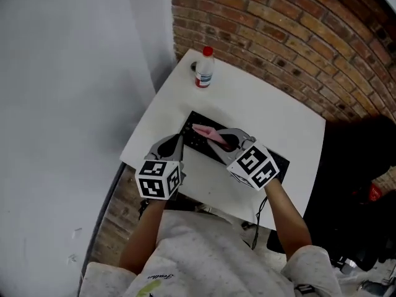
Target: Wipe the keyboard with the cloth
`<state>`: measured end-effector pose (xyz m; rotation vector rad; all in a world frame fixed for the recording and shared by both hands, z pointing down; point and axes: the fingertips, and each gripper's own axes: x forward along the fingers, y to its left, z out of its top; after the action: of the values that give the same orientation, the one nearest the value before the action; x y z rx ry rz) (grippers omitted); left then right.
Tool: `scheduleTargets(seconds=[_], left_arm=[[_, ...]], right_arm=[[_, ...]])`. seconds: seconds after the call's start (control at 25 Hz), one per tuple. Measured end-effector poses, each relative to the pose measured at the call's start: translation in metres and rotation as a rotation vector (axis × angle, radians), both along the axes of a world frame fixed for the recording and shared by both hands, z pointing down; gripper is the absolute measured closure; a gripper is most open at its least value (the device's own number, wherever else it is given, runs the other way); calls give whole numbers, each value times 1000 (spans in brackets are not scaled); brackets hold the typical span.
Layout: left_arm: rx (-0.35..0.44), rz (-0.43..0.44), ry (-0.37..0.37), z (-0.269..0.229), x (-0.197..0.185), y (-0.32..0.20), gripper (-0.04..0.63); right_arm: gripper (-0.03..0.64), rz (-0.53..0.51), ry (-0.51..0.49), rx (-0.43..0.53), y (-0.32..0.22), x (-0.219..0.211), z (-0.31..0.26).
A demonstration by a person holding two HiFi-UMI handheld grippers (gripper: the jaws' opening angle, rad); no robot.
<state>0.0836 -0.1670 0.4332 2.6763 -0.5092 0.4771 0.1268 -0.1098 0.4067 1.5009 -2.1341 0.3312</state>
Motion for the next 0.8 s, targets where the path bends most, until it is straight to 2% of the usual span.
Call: scheduleTargets(seconds=[0.24,0.48,0.64,0.8], left_arm=[[44,157,19,-21,59,40,601],[91,315,27,-34,109,85,601],[113,392,22,-35,128,111,601],[139,443,7,-33,133,128,600]], right_arm=[[595,276,-87,112,48,56,-27],[595,597,-189,224,107,104,-36],[597,735,-195,255,143,119,-31],[597,827,-213,256,165,124,-19]])
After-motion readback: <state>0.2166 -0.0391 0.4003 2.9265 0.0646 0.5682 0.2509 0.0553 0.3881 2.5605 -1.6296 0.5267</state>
